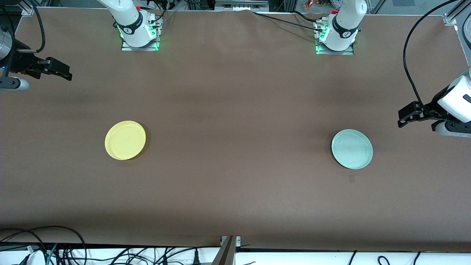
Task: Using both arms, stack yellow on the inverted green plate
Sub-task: 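Move the left gripper down toward the rim of the green plate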
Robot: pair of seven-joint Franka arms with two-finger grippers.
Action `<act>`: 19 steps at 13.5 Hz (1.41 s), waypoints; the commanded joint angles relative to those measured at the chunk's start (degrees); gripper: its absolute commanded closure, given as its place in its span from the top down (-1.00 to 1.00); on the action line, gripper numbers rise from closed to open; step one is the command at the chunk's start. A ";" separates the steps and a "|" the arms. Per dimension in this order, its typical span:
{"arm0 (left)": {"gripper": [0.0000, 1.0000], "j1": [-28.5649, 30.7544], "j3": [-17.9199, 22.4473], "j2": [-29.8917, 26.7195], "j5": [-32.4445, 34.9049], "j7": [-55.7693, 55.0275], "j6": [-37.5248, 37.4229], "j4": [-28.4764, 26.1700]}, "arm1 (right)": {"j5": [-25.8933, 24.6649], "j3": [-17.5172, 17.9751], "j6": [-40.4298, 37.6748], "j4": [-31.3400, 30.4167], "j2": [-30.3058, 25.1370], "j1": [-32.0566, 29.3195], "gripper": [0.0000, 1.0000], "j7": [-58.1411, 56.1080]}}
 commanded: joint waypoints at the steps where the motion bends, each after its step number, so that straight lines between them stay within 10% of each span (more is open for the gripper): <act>1: 1.00 0.14 -0.41 -0.35 -0.59 -0.19 2.00 -0.40 | -0.78 0.39 -0.66 0.71 -0.23 0.52 1.00 1.33; 19: 1.00 1.54 -0.41 6.41 -0.59 2.18 3.60 -2.68 | -1.13 1.62 -0.84 0.71 -0.59 0.78 1.00 1.60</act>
